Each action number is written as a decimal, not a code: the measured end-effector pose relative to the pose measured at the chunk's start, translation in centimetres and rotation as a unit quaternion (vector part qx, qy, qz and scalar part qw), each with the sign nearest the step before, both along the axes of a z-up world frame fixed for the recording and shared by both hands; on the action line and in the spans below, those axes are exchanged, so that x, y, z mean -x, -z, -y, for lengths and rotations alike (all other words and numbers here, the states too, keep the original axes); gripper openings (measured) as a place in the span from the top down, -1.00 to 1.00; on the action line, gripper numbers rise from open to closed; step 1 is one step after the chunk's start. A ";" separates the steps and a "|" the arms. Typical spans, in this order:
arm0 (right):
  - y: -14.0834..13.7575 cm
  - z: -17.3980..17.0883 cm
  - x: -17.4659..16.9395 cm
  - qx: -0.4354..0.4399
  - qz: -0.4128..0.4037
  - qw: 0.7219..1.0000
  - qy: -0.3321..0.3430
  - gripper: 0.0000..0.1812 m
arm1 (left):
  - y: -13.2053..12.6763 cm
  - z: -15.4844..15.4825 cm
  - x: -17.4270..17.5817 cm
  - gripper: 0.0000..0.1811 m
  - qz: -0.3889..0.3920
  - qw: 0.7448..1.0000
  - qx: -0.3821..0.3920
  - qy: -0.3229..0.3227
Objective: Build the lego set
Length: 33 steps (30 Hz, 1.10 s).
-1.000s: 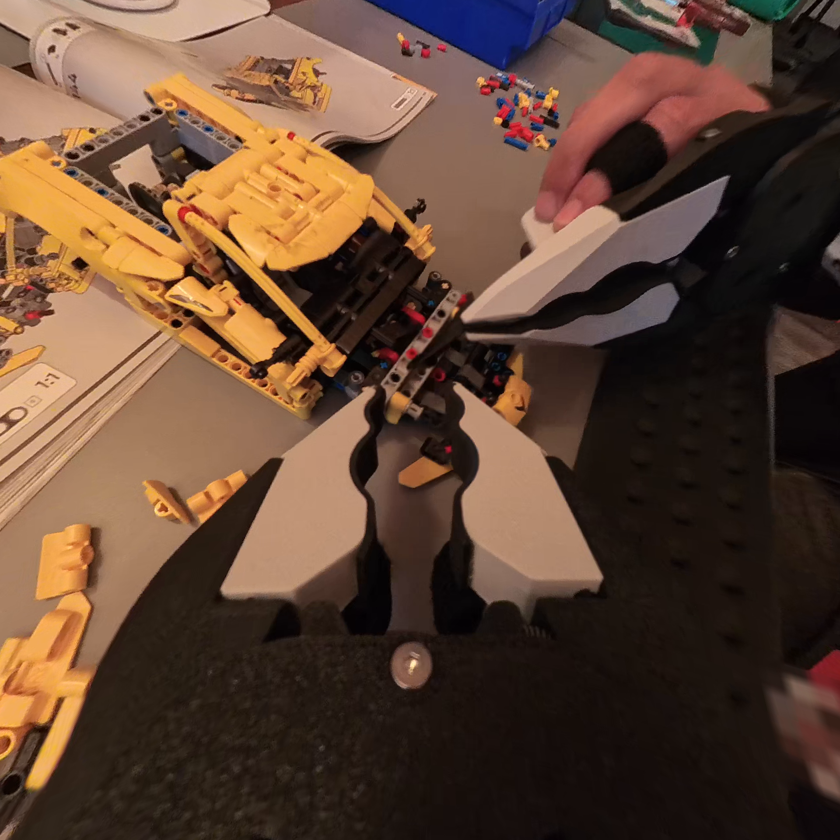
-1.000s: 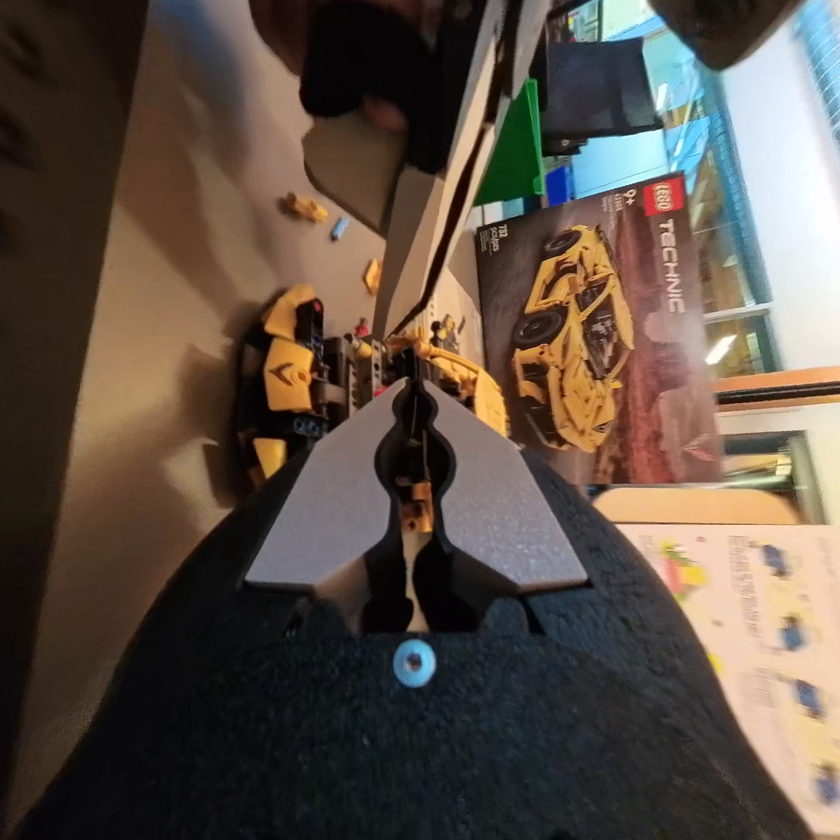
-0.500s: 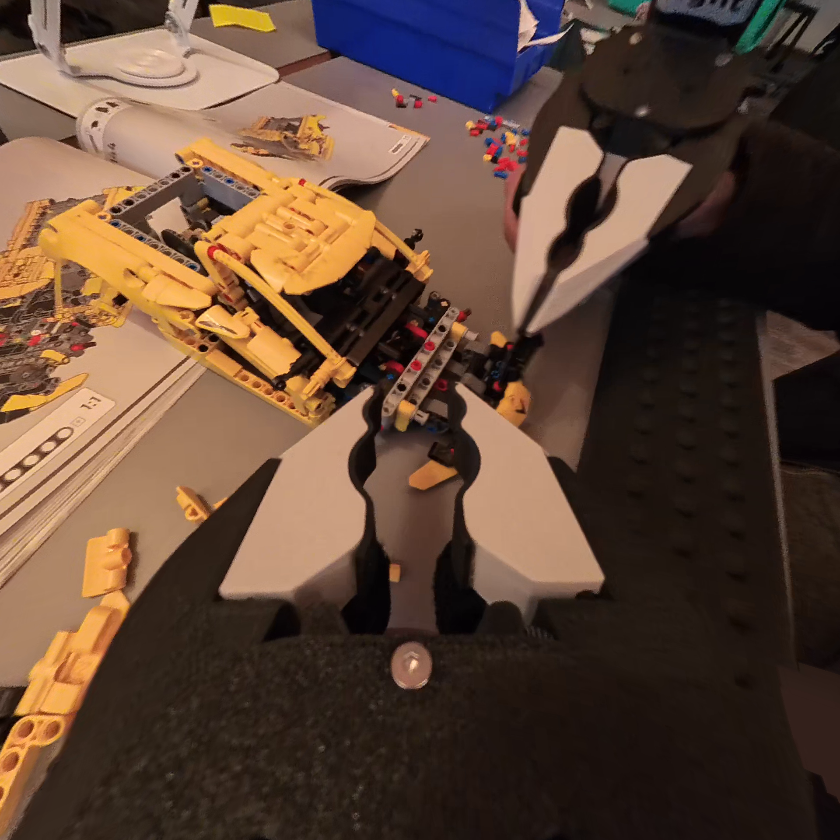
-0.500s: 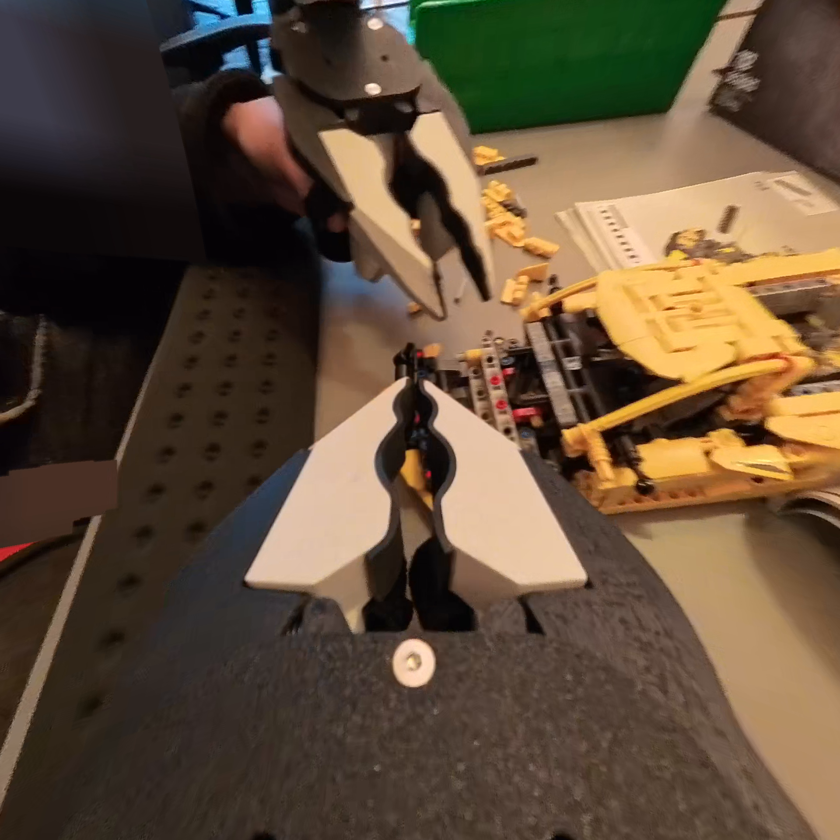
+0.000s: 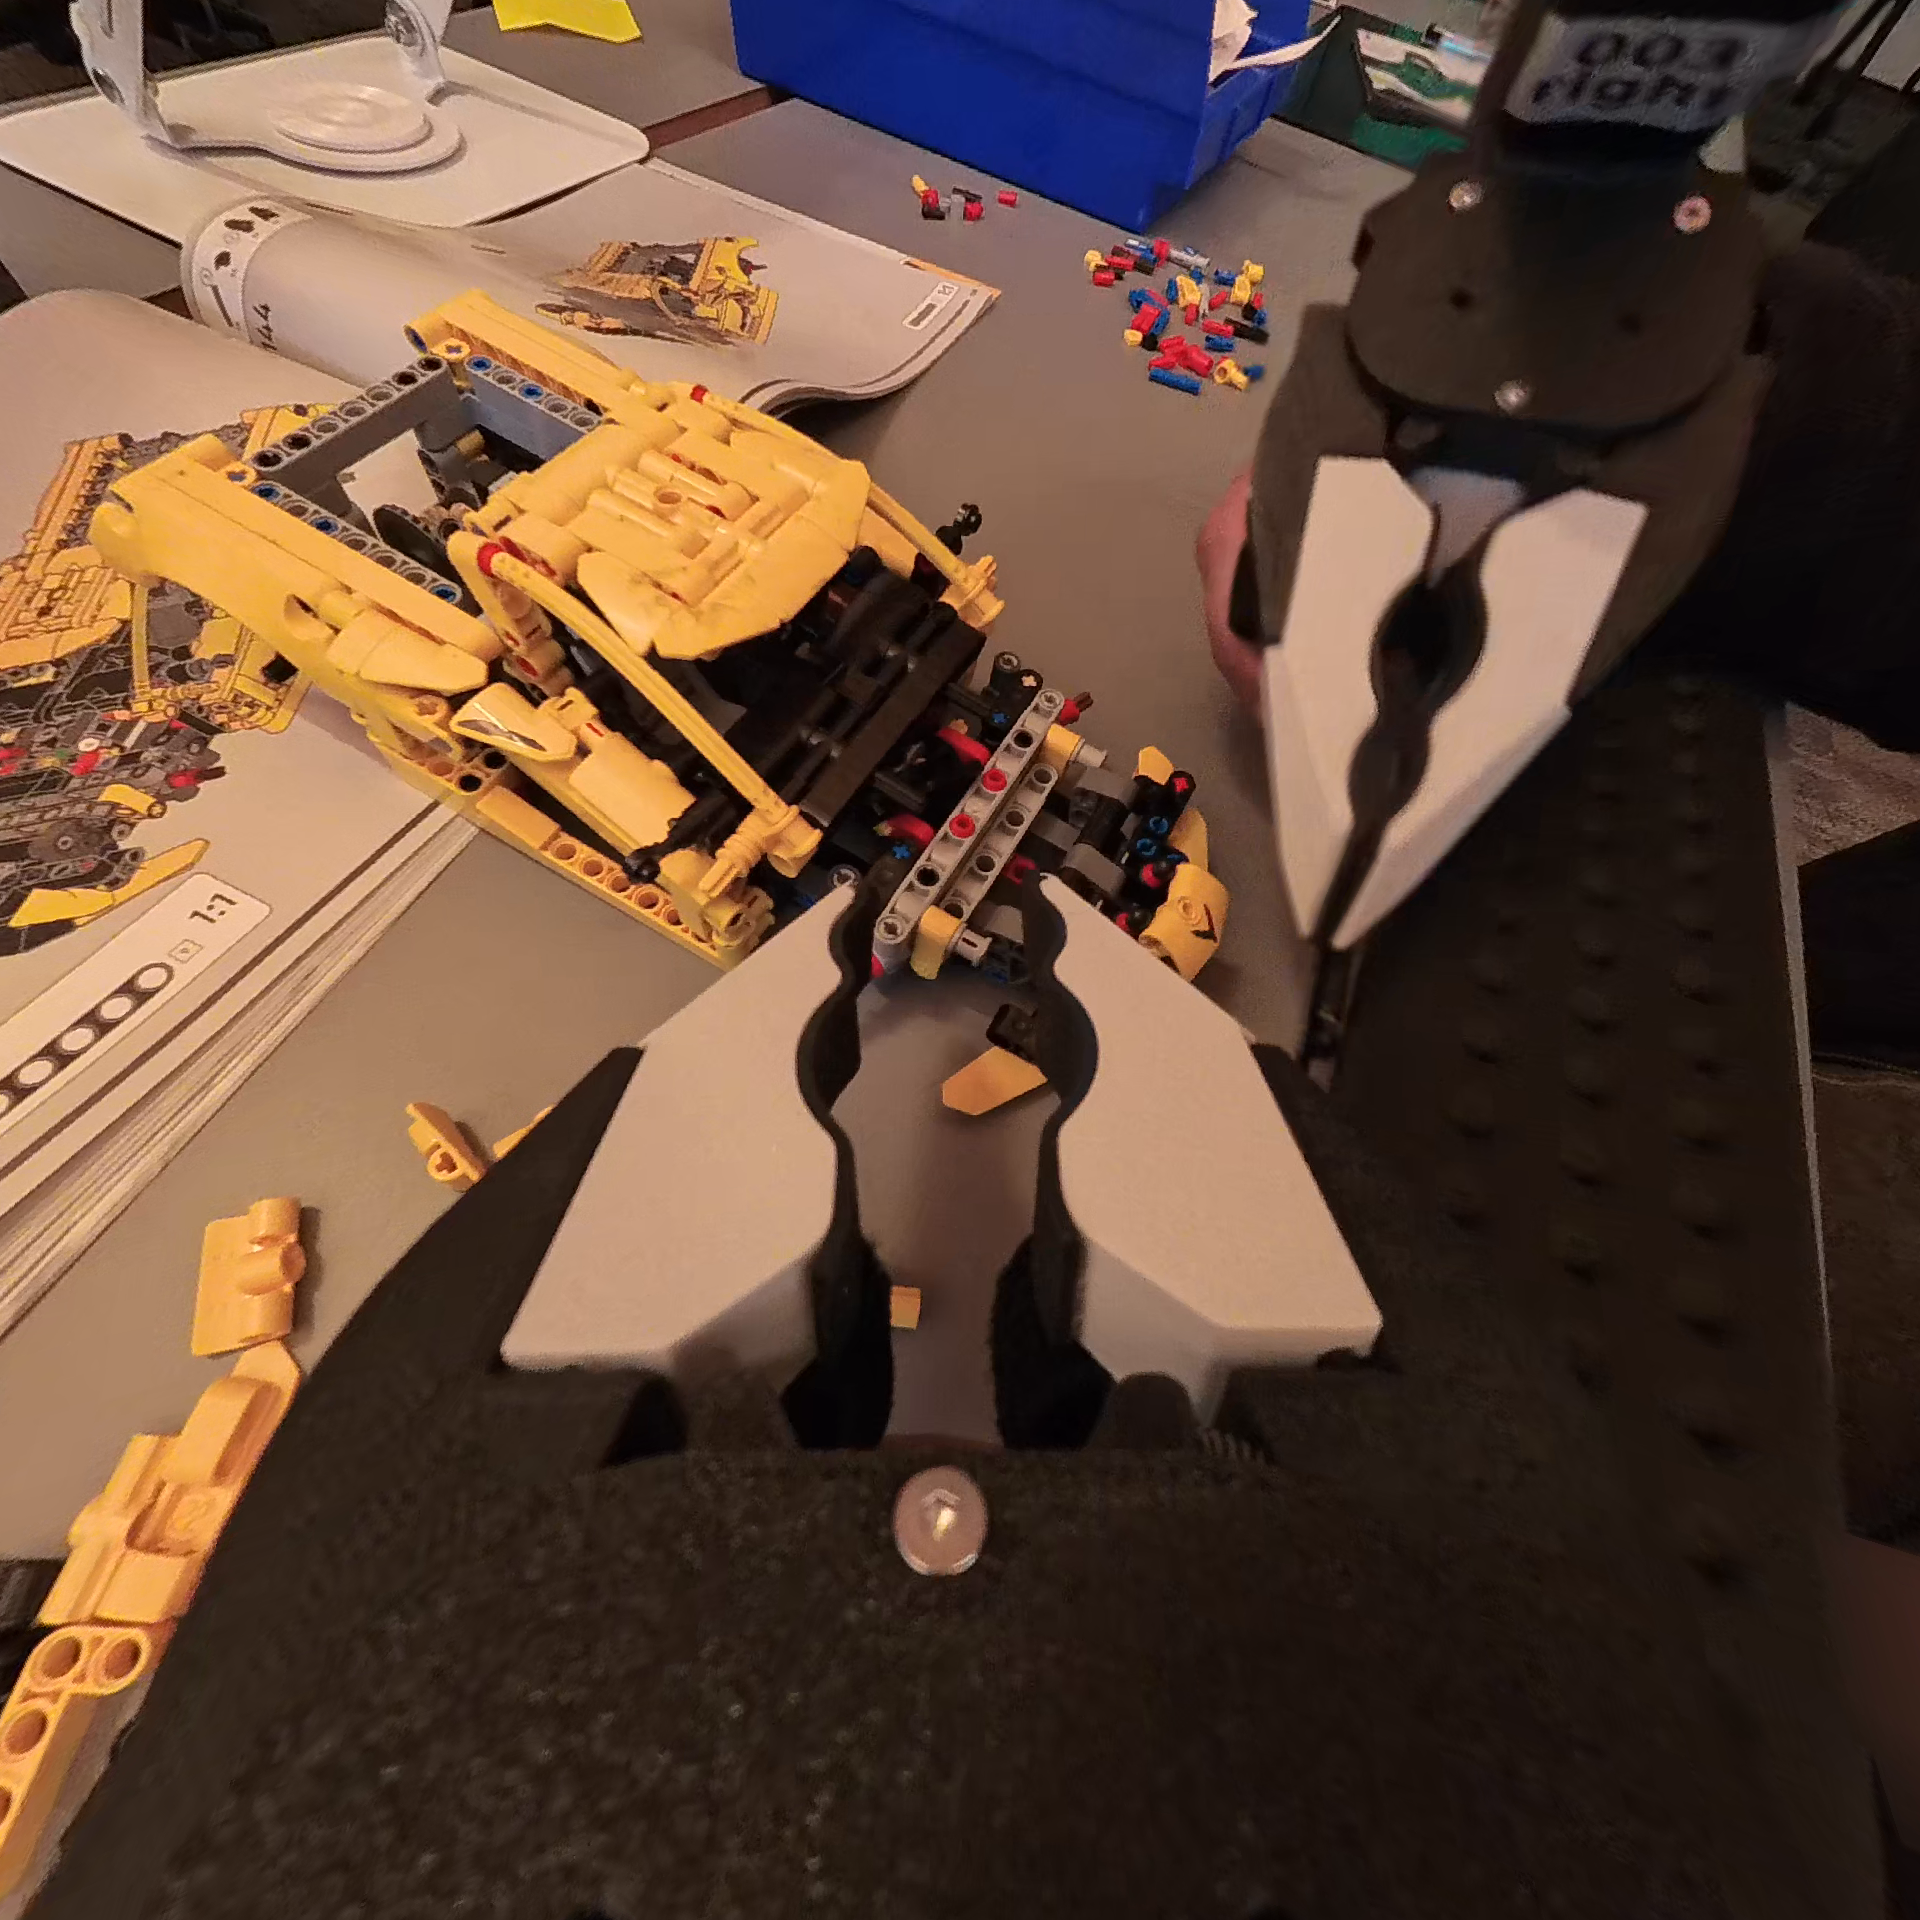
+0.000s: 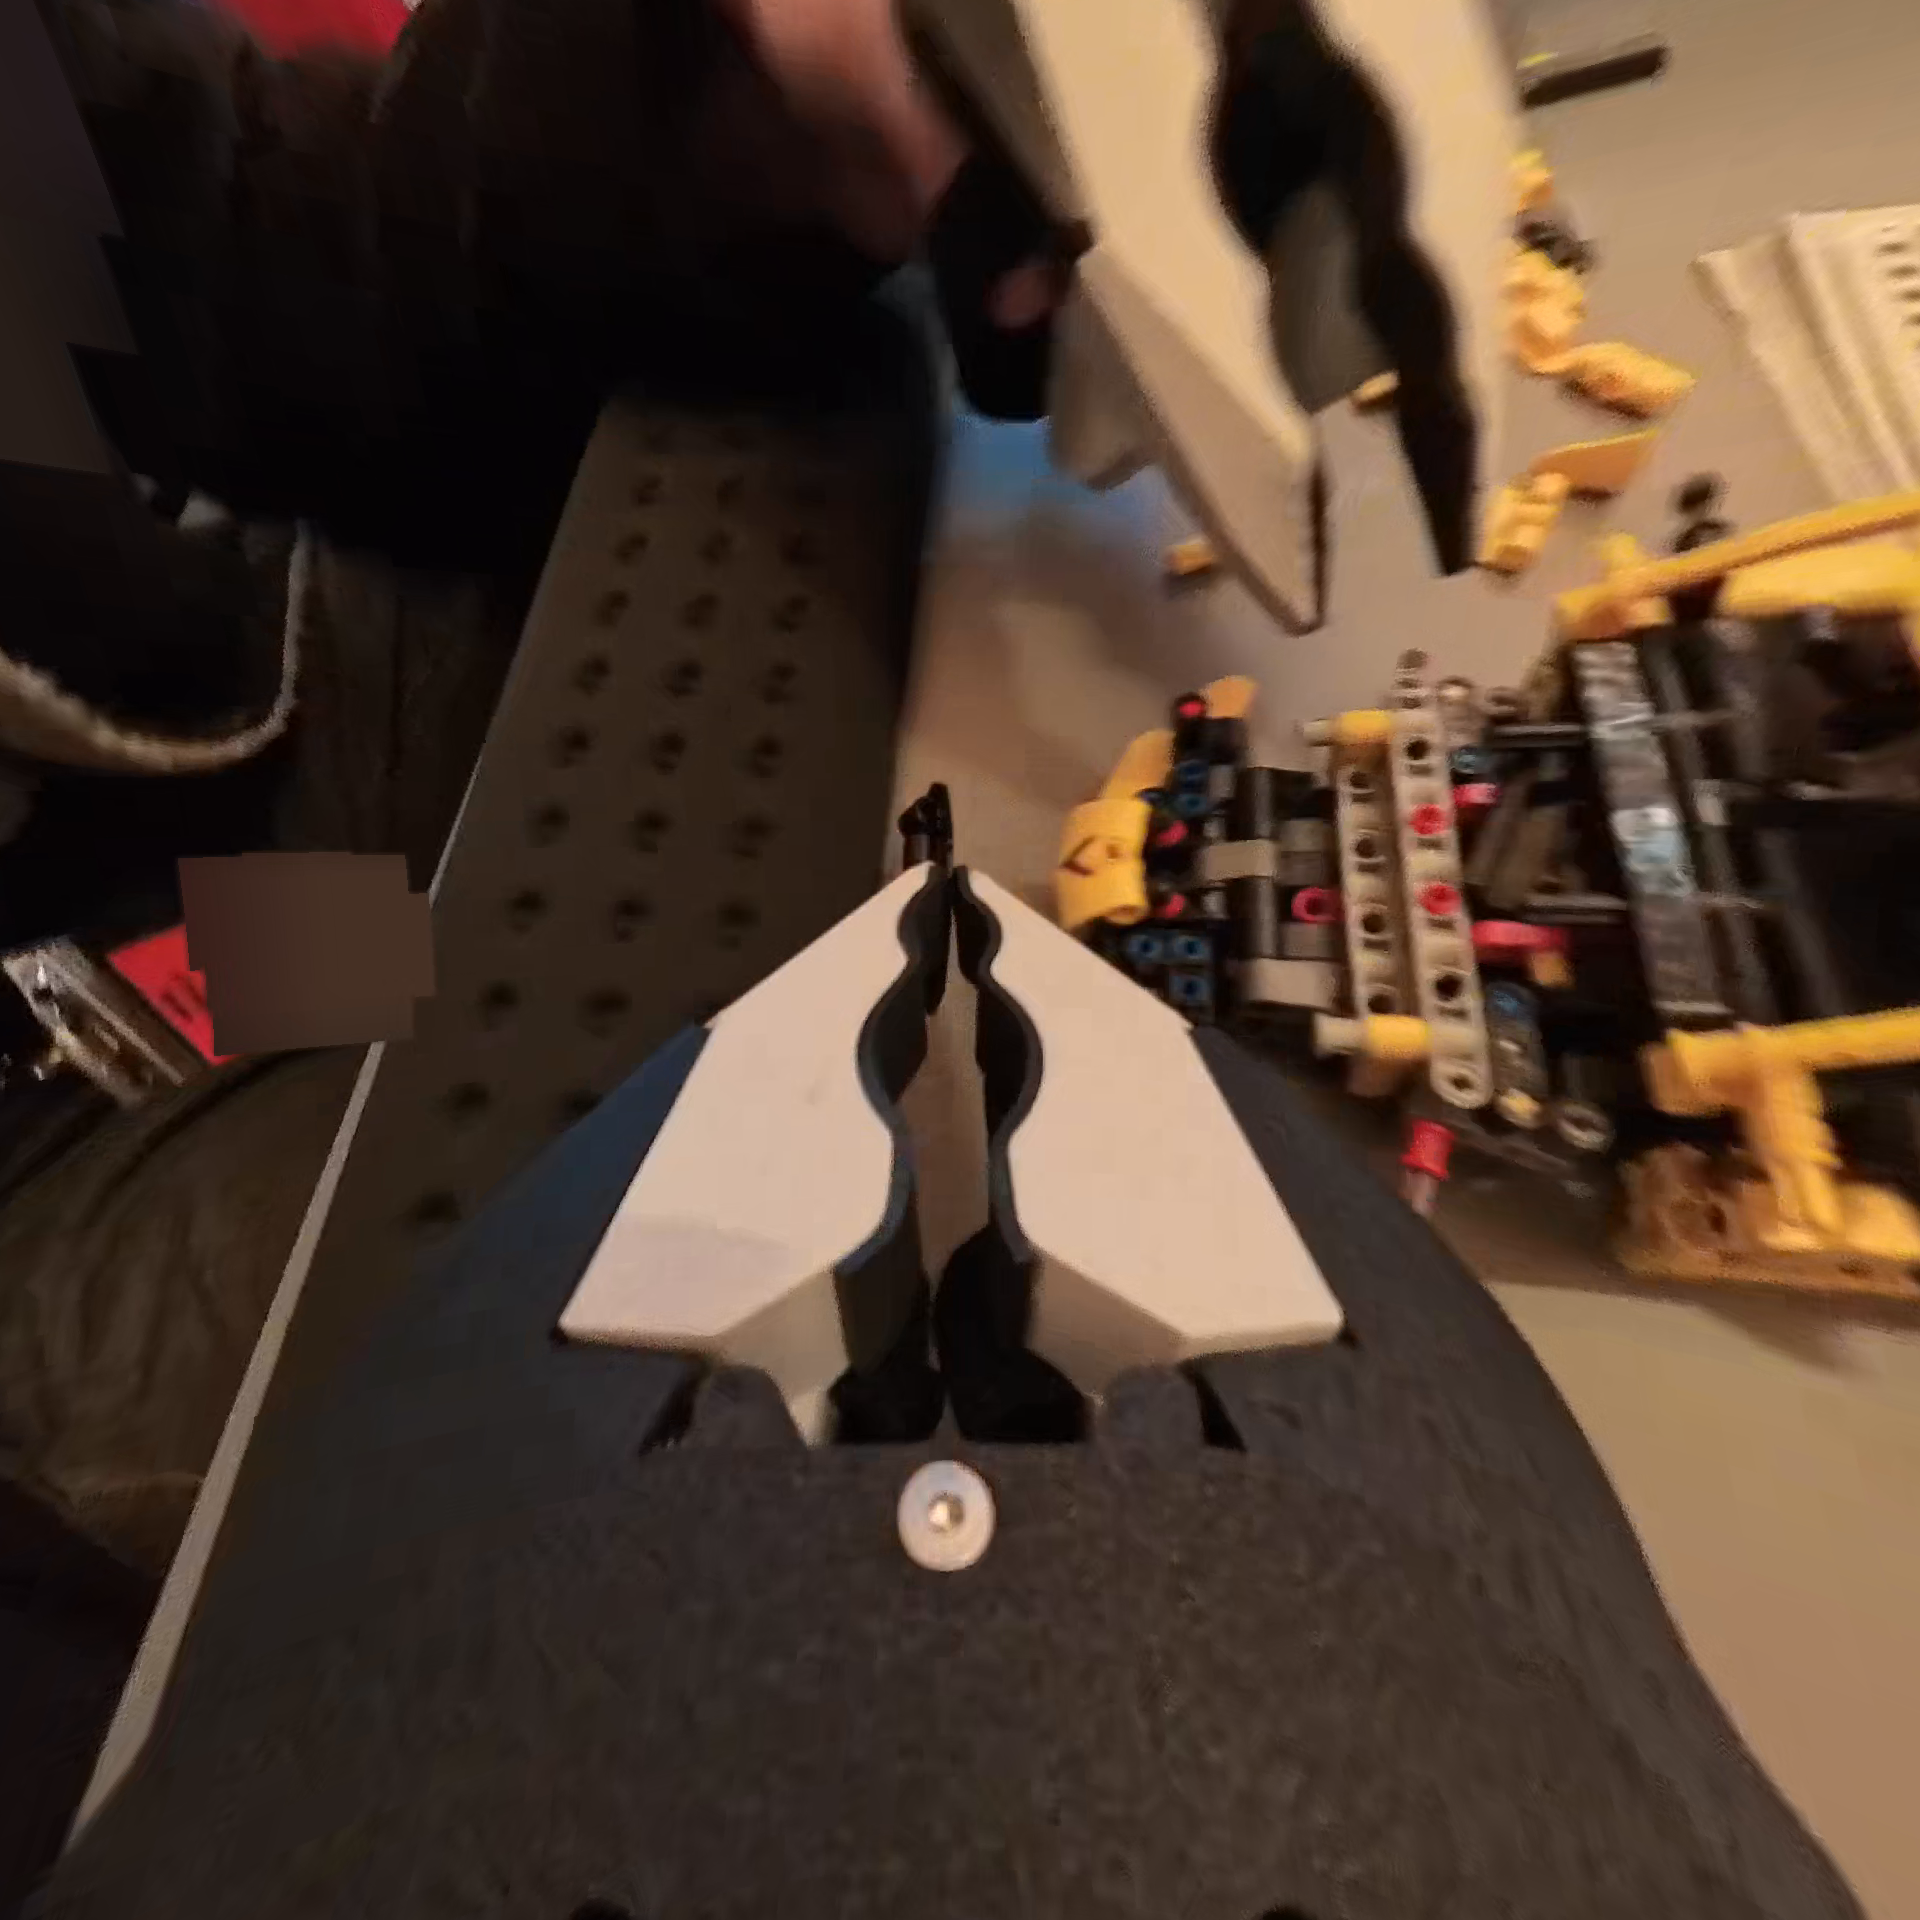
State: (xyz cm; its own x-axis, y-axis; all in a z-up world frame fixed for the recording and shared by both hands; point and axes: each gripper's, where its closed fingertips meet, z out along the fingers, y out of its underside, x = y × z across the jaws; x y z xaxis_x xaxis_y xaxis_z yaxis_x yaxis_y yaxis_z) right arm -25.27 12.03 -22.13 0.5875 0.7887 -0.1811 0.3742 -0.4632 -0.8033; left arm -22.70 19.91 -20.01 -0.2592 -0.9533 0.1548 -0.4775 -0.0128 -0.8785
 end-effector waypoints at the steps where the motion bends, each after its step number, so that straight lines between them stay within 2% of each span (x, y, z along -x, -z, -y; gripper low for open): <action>1: 0.5 0.3 0.4 -0.001 0.017 1.000 -0.011 1.00 | 0.1 0.0 0.0 0.69 -0.001 1.000 -0.001 0.000; 4: 2.2 0.5 0.3 -0.006 0.072 0.997 -0.019 1.00 | 0.3 -0.3 0.0 0.69 -0.006 1.000 -0.004 -0.007; 7: 2.3 0.2 0.1 -0.018 0.082 0.996 -0.014 0.99 | 0.5 -0.3 0.0 0.69 -0.011 1.000 -0.004 -0.008; 10: 0.4 -0.2 0.1 -0.042 0.041 0.998 -0.004 0.87 | 0.6 -0.3 0.0 0.69 -0.013 1.000 -0.010 -0.008; 12: -1.9 -2.1 -1.2 -0.088 0.017 0.995 0.052 0.83 | 0.7 -0.4 0.0 0.69 -0.014 1.000 -0.012 -0.009; 14: -2.7 -4.5 -3.7 -0.121 0.066 0.982 0.128 0.80 | 0.8 -0.5 -0.1 0.69 -0.016 1.000 -0.011 -0.012; 17: -2.2 -6.4 -5.5 -0.141 0.194 0.955 0.173 0.80 | 0.8 -0.7 -0.1 0.69 -0.017 1.000 -0.009 -0.017; 20: -2.0 -7.3 -5.6 -0.157 0.259 0.936 0.181 0.91 | 0.8 -0.8 -0.1 0.69 -0.017 1.000 -0.008 -0.018; 24: -1.0 -7.6 -5.4 -0.139 0.315 0.923 0.170 0.88 | 0.8 -0.7 0.0 0.69 -0.017 1.000 -0.008 -0.016; 33: -0.3 -7.7 -5.9 -0.103 0.316 0.925 0.184 0.90 | 0.5 -0.3 0.0 0.69 -0.012 1.000 -0.011 -0.010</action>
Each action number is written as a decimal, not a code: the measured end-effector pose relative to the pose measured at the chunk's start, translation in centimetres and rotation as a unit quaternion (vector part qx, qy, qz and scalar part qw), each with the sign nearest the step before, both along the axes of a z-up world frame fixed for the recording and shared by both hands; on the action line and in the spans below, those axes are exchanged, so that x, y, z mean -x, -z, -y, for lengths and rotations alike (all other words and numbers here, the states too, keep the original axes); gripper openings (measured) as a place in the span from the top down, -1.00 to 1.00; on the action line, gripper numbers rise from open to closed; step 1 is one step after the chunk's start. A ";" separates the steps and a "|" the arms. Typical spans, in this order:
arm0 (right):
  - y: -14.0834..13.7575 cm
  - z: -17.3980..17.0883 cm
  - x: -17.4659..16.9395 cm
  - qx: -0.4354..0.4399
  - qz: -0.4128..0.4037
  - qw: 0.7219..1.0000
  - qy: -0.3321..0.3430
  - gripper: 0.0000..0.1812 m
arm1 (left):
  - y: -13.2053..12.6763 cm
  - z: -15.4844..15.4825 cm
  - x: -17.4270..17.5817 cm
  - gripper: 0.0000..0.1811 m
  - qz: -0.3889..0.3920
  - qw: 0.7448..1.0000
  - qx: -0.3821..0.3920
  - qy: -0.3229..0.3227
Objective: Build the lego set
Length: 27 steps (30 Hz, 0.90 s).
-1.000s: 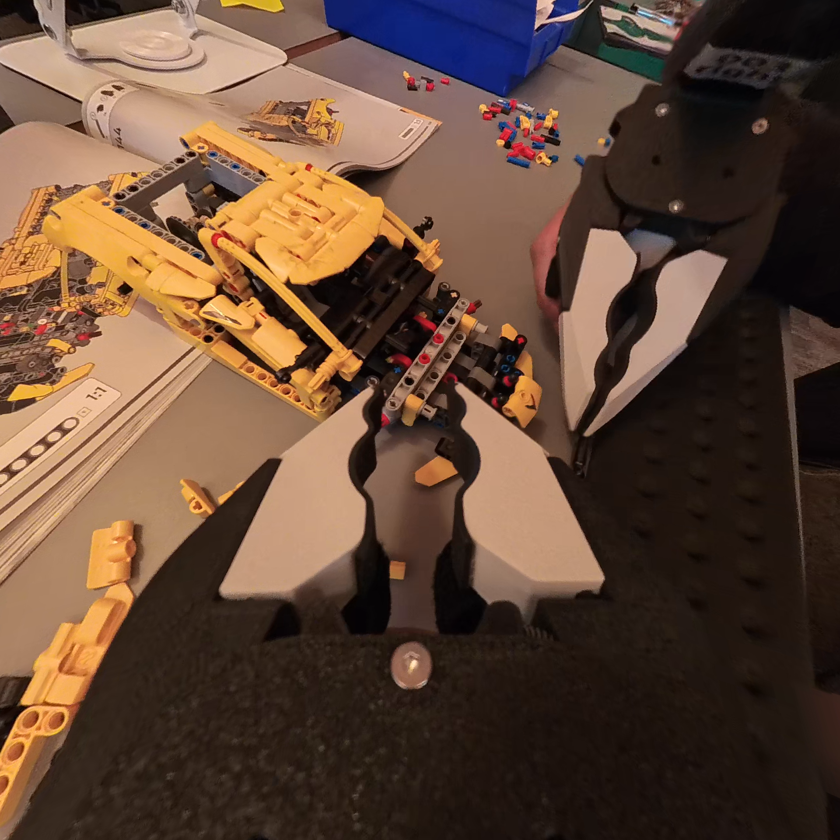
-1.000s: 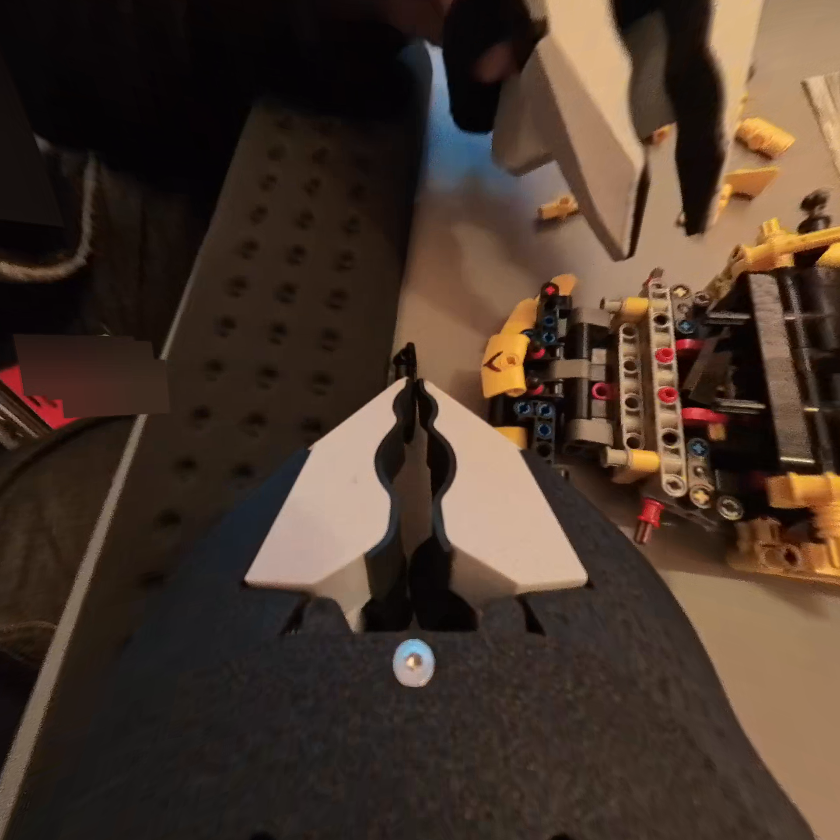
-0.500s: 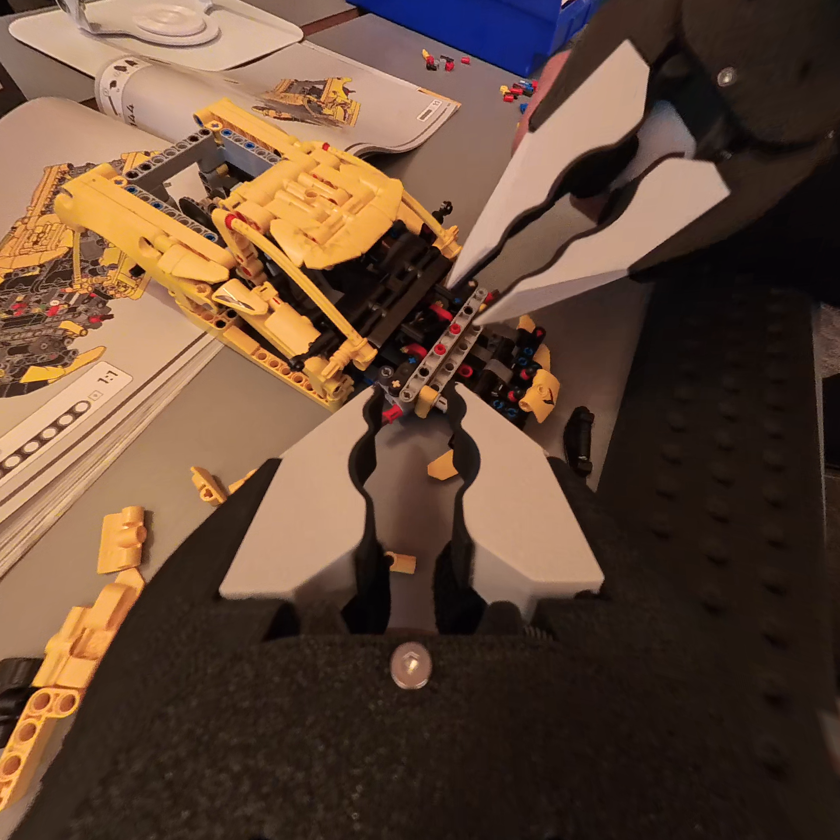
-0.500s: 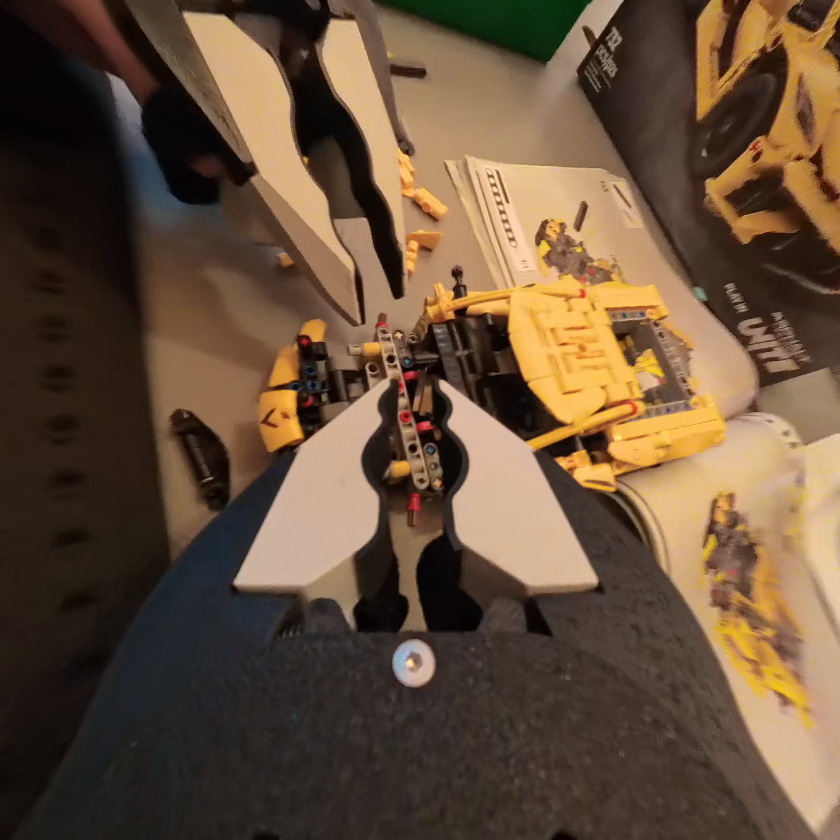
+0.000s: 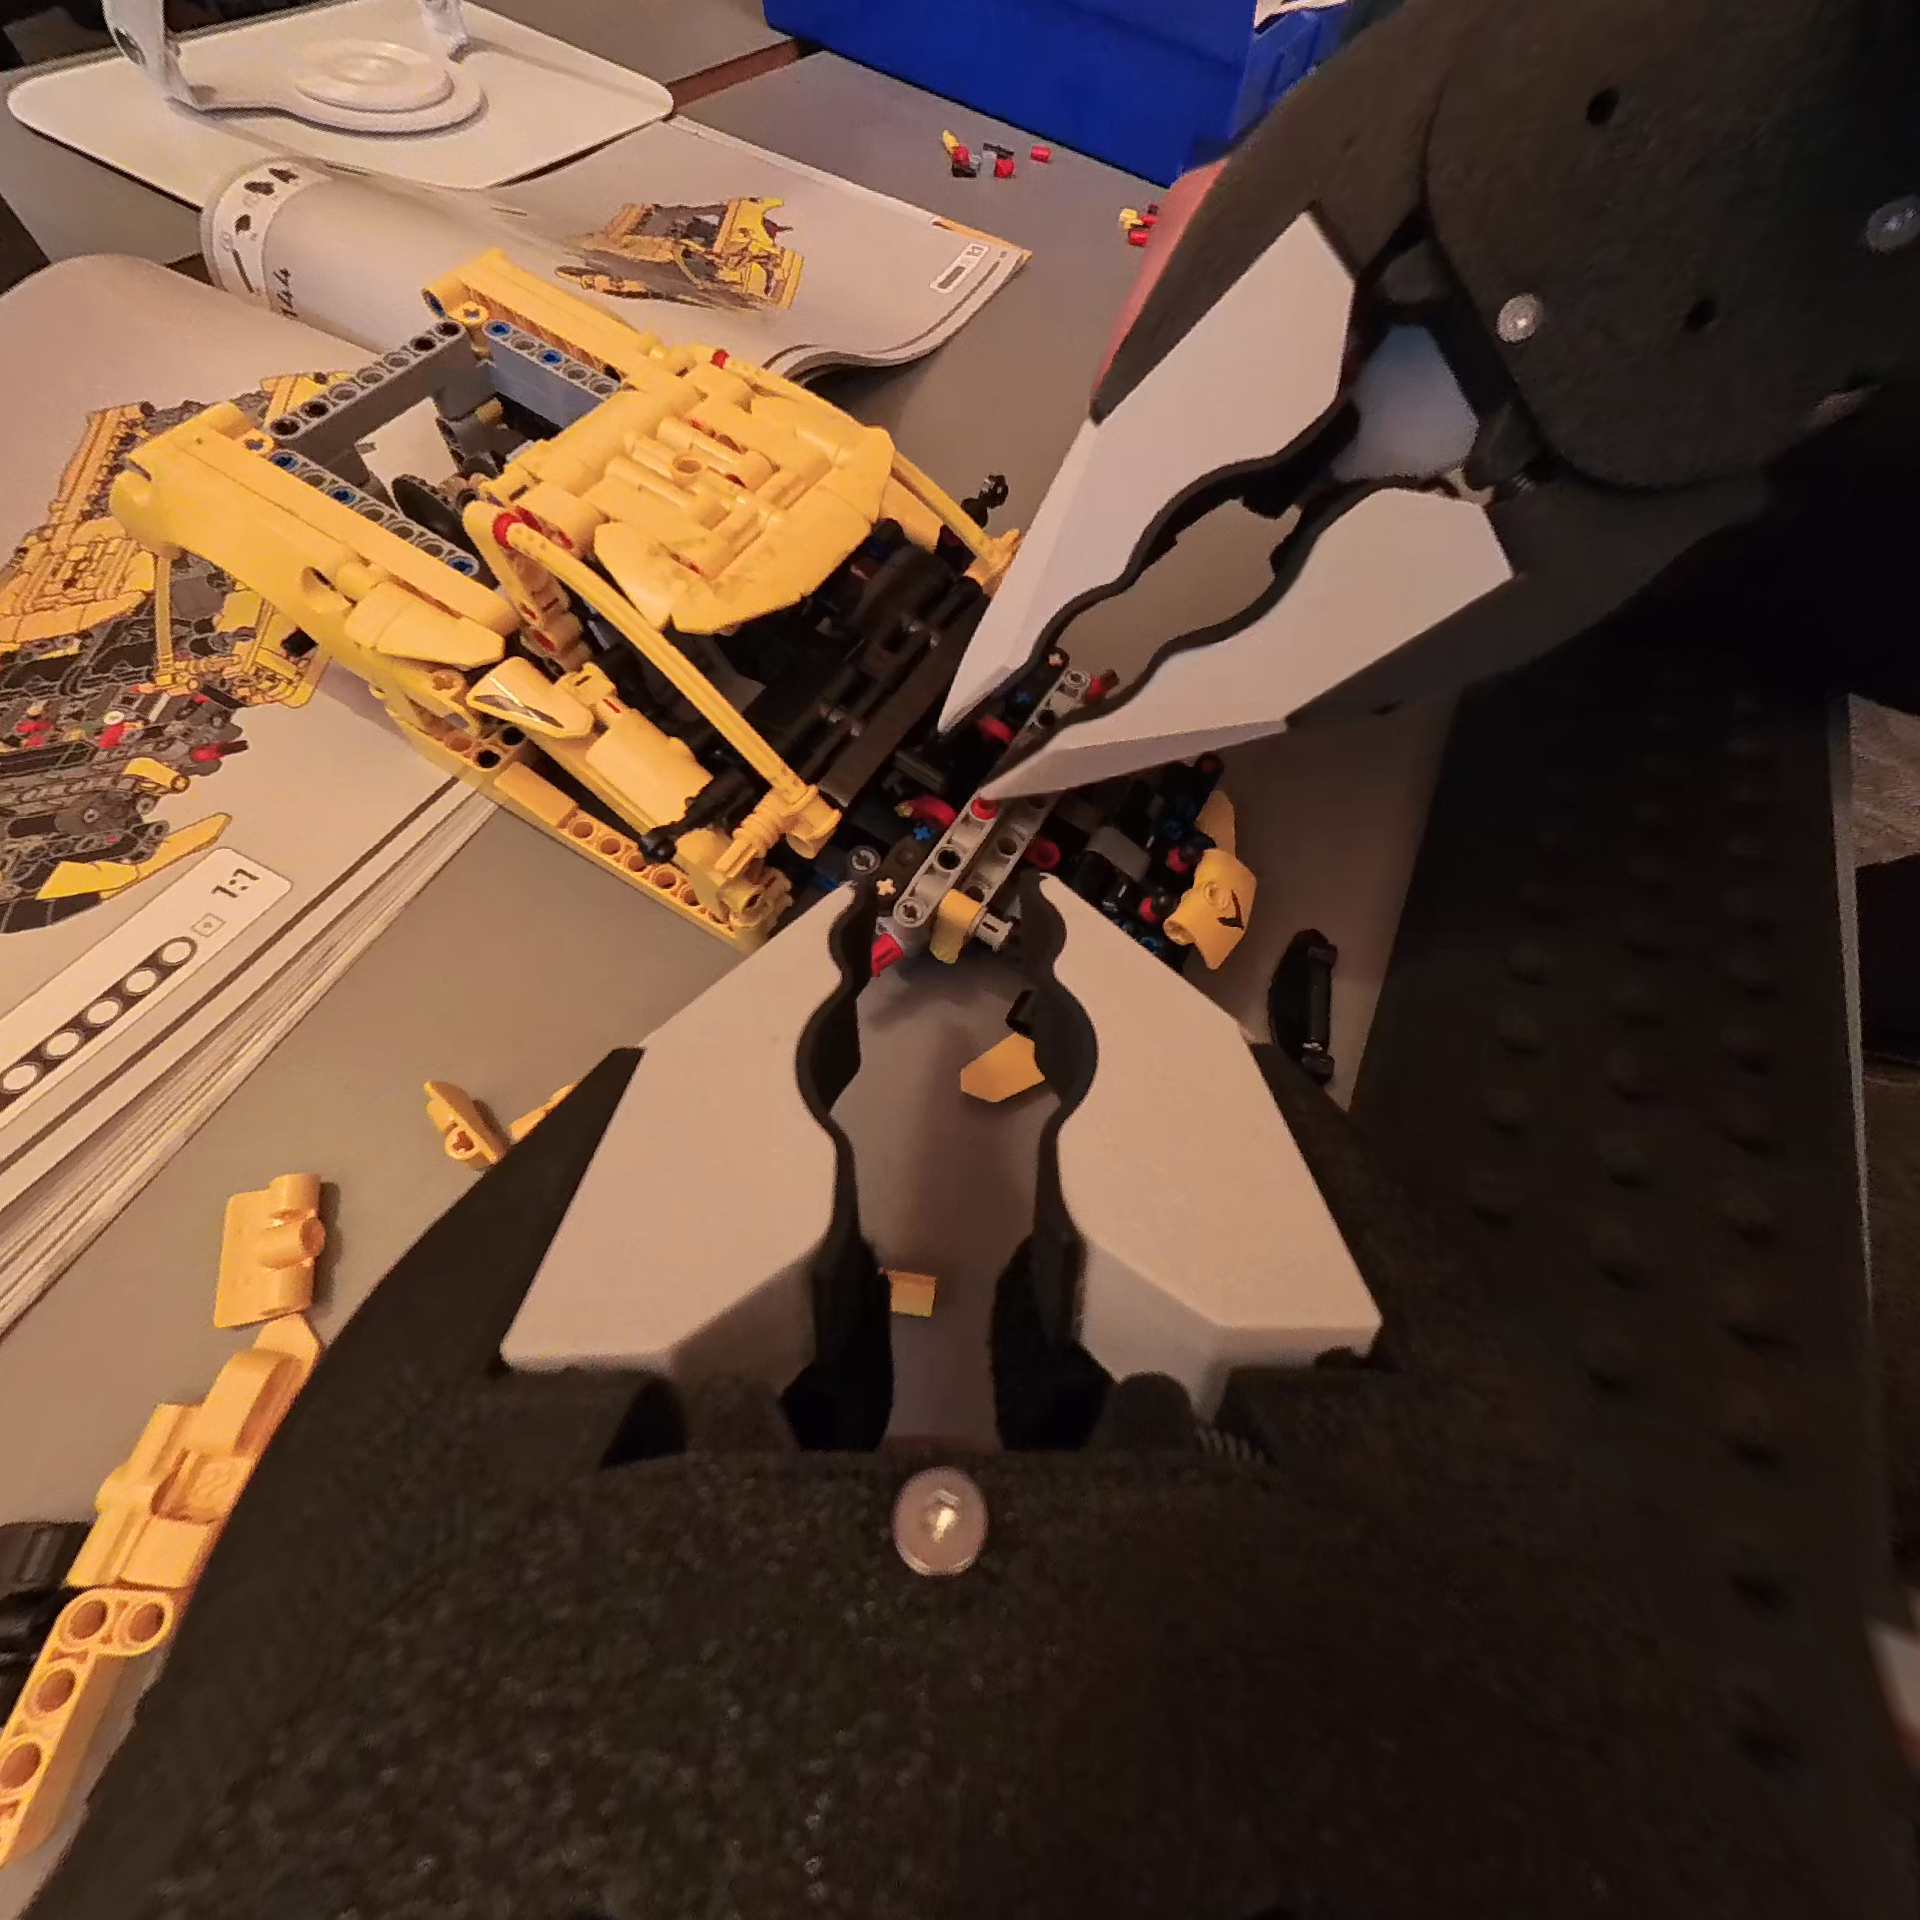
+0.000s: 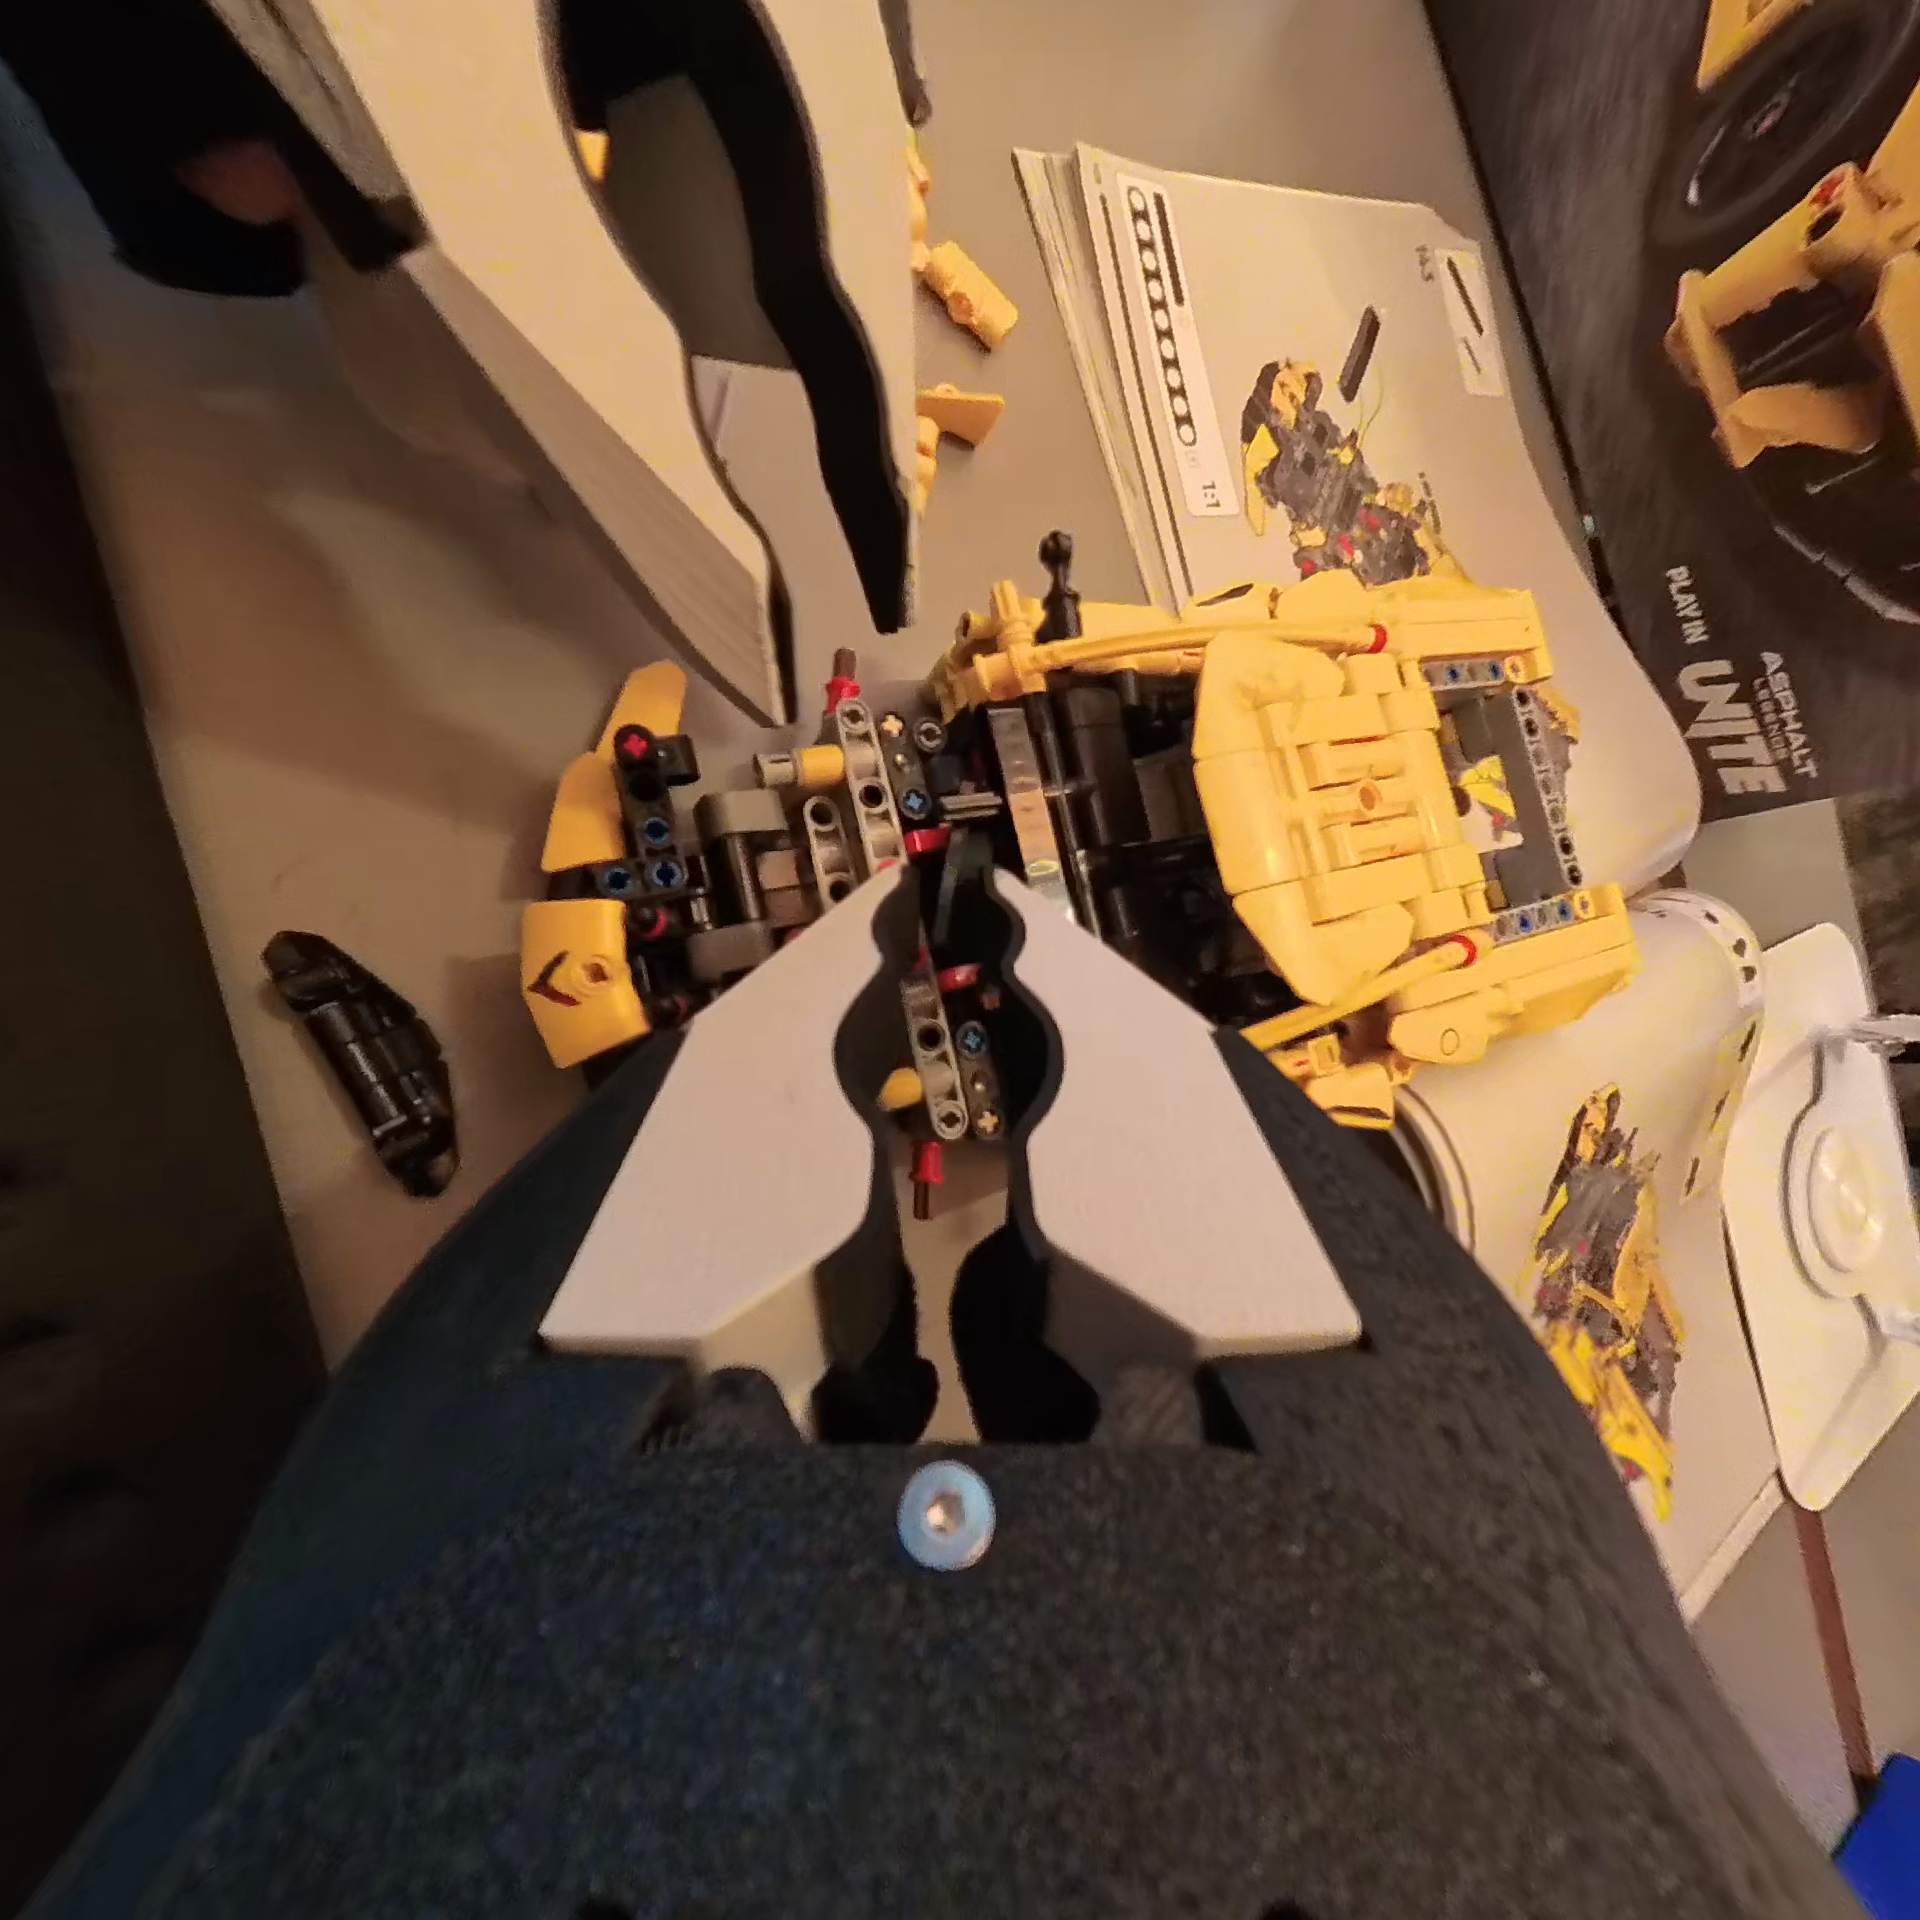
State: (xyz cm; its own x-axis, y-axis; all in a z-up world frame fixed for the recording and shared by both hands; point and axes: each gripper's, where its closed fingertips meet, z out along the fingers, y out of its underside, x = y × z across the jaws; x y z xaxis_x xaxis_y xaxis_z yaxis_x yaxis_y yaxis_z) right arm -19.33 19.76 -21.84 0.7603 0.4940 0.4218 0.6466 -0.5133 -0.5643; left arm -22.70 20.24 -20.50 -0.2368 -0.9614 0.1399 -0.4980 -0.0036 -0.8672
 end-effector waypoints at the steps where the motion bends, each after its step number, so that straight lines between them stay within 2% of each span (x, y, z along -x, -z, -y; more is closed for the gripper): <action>1: 0.1 0.0 -0.2 0.005 -0.002 1.000 0.003 0.90 | 0.0 0.0 0.0 0.69 0.000 1.000 0.000 0.001; 4: 0.4 0.1 -0.1 0.018 -0.023 1.000 0.005 0.97 | -0.1 0.1 0.0 0.69 0.001 1.000 0.000 0.002; 11: 0.1 1.0 -0.4 0.073 -0.040 0.996 -0.014 0.98 | 0.2 0.1 0.0 0.69 -0.005 1.000 -0.001 0.003; 14: -0.1 1.8 0.1 0.083 -0.022 0.994 -0.060 0.98 | 0.3 0.2 0.0 0.69 -0.007 1.000 -0.002 0.004; 18: -0.4 1.9 0.6 0.043 0.045 0.993 -0.103 0.98 | 0.4 0.3 0.0 0.69 -0.008 1.000 -0.006 0.007; 23: -0.1 1.4 -0.3 -0.015 0.194 0.974 -0.117 0.98 | 0.4 0.4 0.0 0.69 -0.008 1.000 -0.009 0.009; 27: -0.2 1.3 -0.1 -0.039 0.240 0.961 -0.132 0.98 | 0.4 0.6 -0.1 0.74 -0.005 1.000 -0.015 0.011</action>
